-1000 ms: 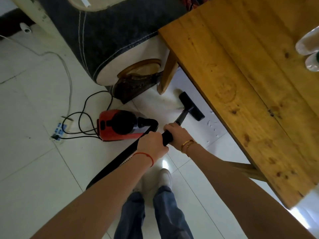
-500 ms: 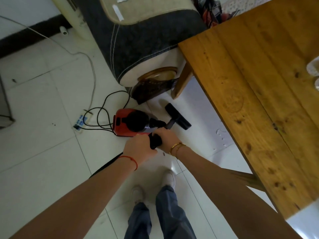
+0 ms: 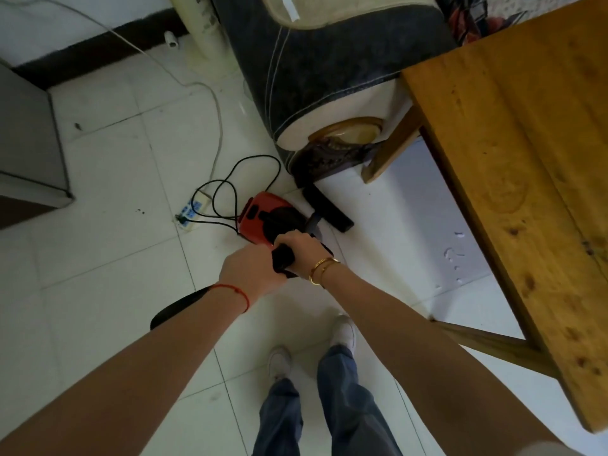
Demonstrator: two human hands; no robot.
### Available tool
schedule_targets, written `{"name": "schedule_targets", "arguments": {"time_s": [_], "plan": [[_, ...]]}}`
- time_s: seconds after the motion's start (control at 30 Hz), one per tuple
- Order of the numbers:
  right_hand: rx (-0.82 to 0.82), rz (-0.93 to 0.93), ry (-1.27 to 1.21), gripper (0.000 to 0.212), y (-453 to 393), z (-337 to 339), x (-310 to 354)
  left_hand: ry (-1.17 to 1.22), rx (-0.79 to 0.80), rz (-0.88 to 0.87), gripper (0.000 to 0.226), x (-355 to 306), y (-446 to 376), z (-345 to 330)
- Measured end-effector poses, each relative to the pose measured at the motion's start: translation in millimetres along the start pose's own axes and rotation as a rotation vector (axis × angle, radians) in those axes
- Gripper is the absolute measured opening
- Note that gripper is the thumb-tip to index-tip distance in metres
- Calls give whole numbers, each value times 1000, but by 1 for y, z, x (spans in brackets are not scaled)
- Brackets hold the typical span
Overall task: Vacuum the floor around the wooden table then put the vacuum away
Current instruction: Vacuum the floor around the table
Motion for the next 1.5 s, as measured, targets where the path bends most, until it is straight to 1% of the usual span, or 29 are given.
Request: {"name": "schedule_targets", "arguments": {"time_s": [0.1, 0.23, 0.37, 0.47, 0.57, 0.73, 0.83, 0.9, 1.07, 1.23, 1.37, 1.5], "plan": [[17, -6, 17, 13, -6, -7, 8, 5, 21, 18, 24, 15, -2, 2], [5, -41, -31, 16, -11, -7, 8, -59, 28, 4, 28, 19, -8, 8], [-23, -73, -27, 21, -13, 4, -6, -97, 2, -43, 32, 6, -18, 12], [-49, -88, -17, 20, -14, 17, -23, -111, -14, -76, 33, -12, -28, 13], [-21, -78, 66, 21, -16, 26, -40, -111, -27, -100, 37, -28, -42, 10], [57, -29, 285, 19, -26, 39, -56, -185, -48, -152, 29, -50, -60, 8], [102, -31, 350, 18, -31, 43, -60, -246, -30, -157, 26, -58, -67, 10], [100, -52, 330, 17, -31, 43, -61, -266, -15, -156, 26, -58, -69, 10], [75, -93, 194, 19, -20, 28, -48, -290, 10, -193, 31, -44, -55, 6], [52, -104, 111, 16, 2, -3, -23, -325, 62, -228, 24, -22, -28, -5], [25, -144, 51, 21, 21, -24, -7, -335, 95, -265, 22, -5, -5, -13], [-8, -194, -33, 26, 42, -43, -3, -383, 103, -330, 18, -4, 17, -22]]}}
Point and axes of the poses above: each hand's wrist, its own y-axis away from the middle knuckle, its own z-axis out of the back of the hand, x = y × z, the point moved 9 cm from there along -y, towards the middle knuckle, and after that the axes turned 5 degrees about -z, right-handed, at the moved point
